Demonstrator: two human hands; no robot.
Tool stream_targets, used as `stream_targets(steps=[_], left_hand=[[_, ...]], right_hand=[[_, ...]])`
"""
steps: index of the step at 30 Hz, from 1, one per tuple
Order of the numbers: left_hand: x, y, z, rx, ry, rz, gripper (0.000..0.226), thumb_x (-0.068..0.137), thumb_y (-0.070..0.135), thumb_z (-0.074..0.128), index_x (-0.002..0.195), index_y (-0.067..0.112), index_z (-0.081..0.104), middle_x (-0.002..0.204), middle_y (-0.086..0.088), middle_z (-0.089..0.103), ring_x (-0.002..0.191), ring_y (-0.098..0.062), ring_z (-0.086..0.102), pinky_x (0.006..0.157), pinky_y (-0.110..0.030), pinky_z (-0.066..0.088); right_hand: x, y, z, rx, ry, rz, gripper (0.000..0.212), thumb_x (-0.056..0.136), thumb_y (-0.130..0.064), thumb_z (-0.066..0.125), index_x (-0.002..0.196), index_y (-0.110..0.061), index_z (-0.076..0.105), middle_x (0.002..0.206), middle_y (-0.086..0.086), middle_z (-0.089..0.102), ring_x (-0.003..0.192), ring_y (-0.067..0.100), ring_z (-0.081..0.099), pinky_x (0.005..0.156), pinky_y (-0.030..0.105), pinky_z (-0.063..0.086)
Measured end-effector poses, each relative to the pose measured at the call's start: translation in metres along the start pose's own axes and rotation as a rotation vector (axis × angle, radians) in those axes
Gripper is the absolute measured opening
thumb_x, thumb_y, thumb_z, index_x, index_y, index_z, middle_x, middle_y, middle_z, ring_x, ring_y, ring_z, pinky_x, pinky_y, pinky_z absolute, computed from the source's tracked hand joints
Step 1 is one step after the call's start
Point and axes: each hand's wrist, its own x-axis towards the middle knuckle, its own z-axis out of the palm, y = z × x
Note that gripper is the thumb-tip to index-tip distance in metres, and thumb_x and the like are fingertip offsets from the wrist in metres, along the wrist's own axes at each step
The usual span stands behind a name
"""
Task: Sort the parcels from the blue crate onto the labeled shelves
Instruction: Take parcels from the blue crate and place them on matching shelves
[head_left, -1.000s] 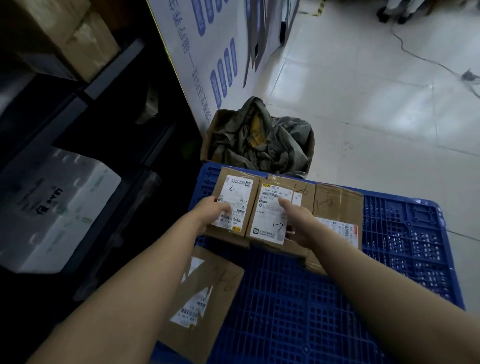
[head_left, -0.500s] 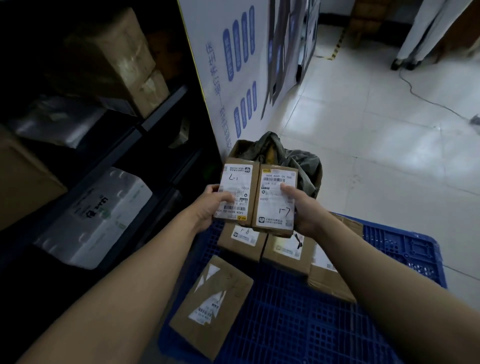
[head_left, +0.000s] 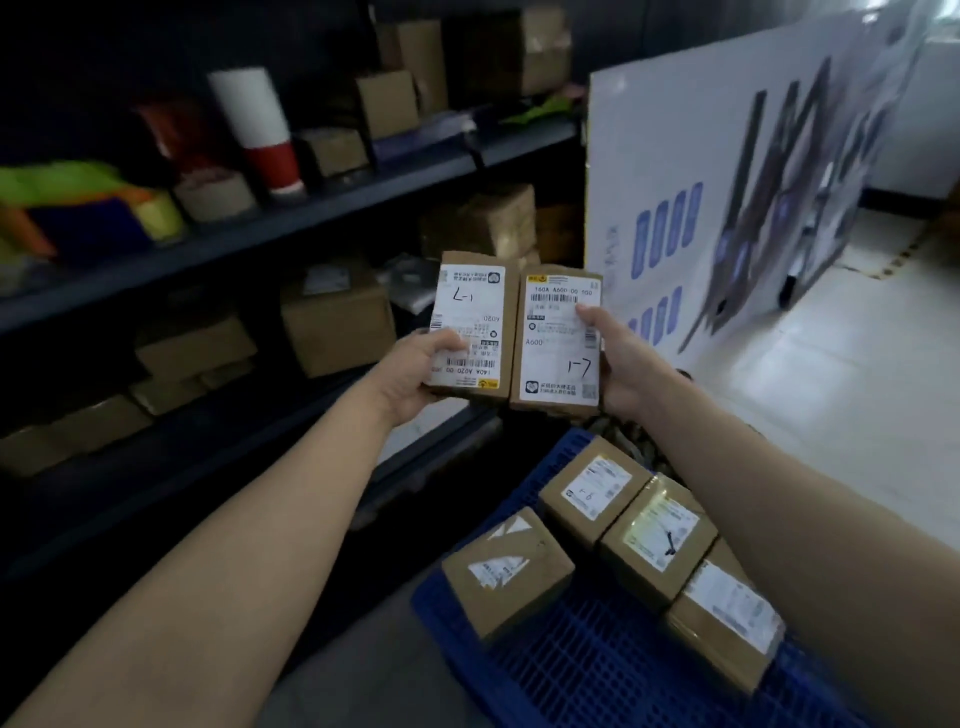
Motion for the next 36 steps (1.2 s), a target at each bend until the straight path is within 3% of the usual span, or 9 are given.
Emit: stream_targets(steps=[4,7,9,14,23,28,30,33,36], left_hand=[[-0.093,0.016,-0.046,-0.069,0.166,0.093,0.034,0.088,0.005,0.053,0.122,0.005,0.056,0.106,-0.014,0.071,0.091,-0.026,0.07,0.068,-0.035,0.059],[-0.169,0.02,-0.091,-0.096,0.376,0.188,0.055,0.084,0.0,0.058,0.136,0.004,0.04,0.123,-0.02,0.063,0.108,-0.035,0.063,0.085,-0.047,0.055],[-0.223,0.02,-0.121,-0.123,0.508,0.244,0.058,0.082,-0.004,0.059,0.135,0.007,0.037,0.122,-0.019,0.063,0.106,-0.036,0.064,0.085,-0.049,0.054],[-0.362,0.005,-0.19,-0.189,0.768,0.354,0.054,0.079,-0.007,0.061,0.125,0.013,0.04,0.112,-0.013,0.068,0.098,-0.031,0.068,0.079,-0.044,0.058],[-0.632,-0.068,-0.281,-0.279,1.228,0.448,0.048,0.077,-0.011,0.057,0.116,0.014,0.045,0.105,-0.011,0.068,0.09,-0.03,0.071,0.079,-0.049,0.057],[-0.761,-0.112,-0.3,-0.325,1.415,0.457,0.046,0.079,-0.01,0.055,0.118,0.014,0.044,0.115,-0.015,0.065,0.103,-0.036,0.065,0.084,-0.051,0.054],[-0.808,-0.129,-0.299,-0.346,1.483,0.467,0.047,0.08,-0.01,0.055,0.118,0.015,0.044,0.113,-0.015,0.067,0.101,-0.035,0.066,0.08,-0.05,0.056],[-0.873,-0.153,-0.291,-0.333,1.604,0.451,0.044,0.08,-0.008,0.057,0.114,0.018,0.045,0.106,-0.011,0.071,0.091,-0.03,0.07,0.061,-0.038,0.059],[-0.933,-0.179,-0.276,-0.353,1.749,0.472,0.045,0.078,-0.008,0.058,0.114,0.017,0.046,0.105,-0.01,0.071,0.092,-0.029,0.071,0.068,-0.041,0.059]], right_hand=[[-0.035,-0.001,0.073,-0.079,-0.199,-0.012,0.026,0.091,-0.035,0.061,0.106,-0.014,0.066,0.097,0.009,0.076,0.083,0.027,0.074,0.058,0.041,0.059],[-0.063,0.012,0.142,-0.162,-0.372,-0.004,0.029,0.09,-0.034,0.062,0.111,-0.014,0.065,0.102,0.009,0.075,0.09,0.027,0.073,0.065,0.043,0.059],[-0.084,0.029,0.19,-0.214,-0.489,-0.001,0.033,0.089,-0.034,0.062,0.116,-0.014,0.064,0.105,0.009,0.074,0.094,0.028,0.072,0.069,0.045,0.059],[-0.147,0.09,0.312,-0.295,-0.77,0.058,0.029,0.092,-0.032,0.059,0.113,-0.013,0.064,0.099,0.008,0.075,0.087,0.025,0.073,0.057,0.039,0.059],[-0.318,0.257,0.503,-0.42,-1.18,0.135,0.052,0.086,-0.029,0.067,0.132,-0.016,0.048,0.106,0.01,0.074,0.093,0.028,0.072,0.076,0.05,0.058],[-0.424,0.339,0.572,-0.456,-1.36,0.171,0.055,0.085,-0.026,0.069,0.134,-0.012,0.047,0.108,0.009,0.073,0.093,0.025,0.072,0.072,0.044,0.059],[-0.465,0.369,0.593,-0.463,-1.417,0.198,0.055,0.085,-0.026,0.07,0.133,-0.013,0.047,0.108,0.009,0.073,0.093,0.025,0.072,0.074,0.045,0.059],[-0.527,0.41,0.618,-0.476,-1.509,0.26,0.052,0.084,-0.025,0.071,0.131,-0.015,0.049,0.098,0.005,0.075,0.084,0.022,0.074,0.061,0.039,0.06],[-0.59,0.451,0.636,-0.512,-1.619,0.321,0.051,0.084,-0.026,0.071,0.129,-0.017,0.05,0.094,0.003,0.076,0.083,0.022,0.074,0.059,0.039,0.059]])
